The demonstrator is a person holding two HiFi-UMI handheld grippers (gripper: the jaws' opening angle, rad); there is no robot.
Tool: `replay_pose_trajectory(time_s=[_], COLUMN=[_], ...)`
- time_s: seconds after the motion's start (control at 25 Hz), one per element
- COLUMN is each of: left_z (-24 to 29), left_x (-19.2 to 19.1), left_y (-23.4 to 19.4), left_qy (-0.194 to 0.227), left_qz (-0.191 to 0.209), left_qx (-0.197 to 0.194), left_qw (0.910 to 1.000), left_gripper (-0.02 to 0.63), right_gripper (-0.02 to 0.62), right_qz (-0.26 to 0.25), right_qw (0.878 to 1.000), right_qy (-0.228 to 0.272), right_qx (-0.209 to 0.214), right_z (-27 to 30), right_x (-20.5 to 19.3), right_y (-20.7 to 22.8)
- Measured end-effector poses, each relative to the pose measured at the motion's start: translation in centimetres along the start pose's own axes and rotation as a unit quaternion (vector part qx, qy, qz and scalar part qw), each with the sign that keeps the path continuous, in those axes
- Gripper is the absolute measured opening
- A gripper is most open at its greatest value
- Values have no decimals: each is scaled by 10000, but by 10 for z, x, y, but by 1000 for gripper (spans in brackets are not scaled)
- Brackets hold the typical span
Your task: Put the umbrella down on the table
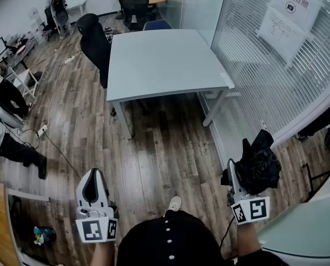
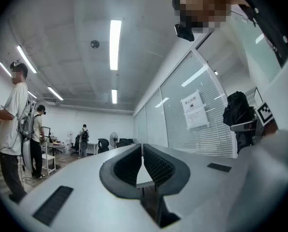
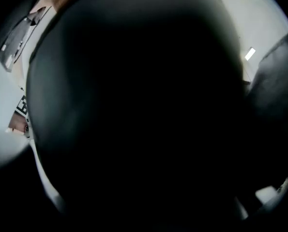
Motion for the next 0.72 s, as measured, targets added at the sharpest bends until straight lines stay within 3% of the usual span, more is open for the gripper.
replay_pose_trajectory(time_s=[0.4, 0.72], left_z=[18, 44], left_x=[-9, -17], left_y=[10, 23], left_qy=[-83, -160], left_qz=[31, 121], left_qx=[-21, 200], left_qw=[10000, 9996], left_gripper=[26, 26], right_gripper=[252, 252], right_qz=[-2, 200], right_qw=[10000, 9991], right_qy=[-18, 76], right_qx=[69, 374], right_z=[14, 49], right_x=[-8, -24], right_y=[10, 27])
Point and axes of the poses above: the fingertips, and each gripper's own axes: z forward along the fingers, y to its right, x out of its top, the point moved 6 cm from there along -z, backward along the fingers, and after that the axes turned 13 degrees about y, right-handed, at the moved point
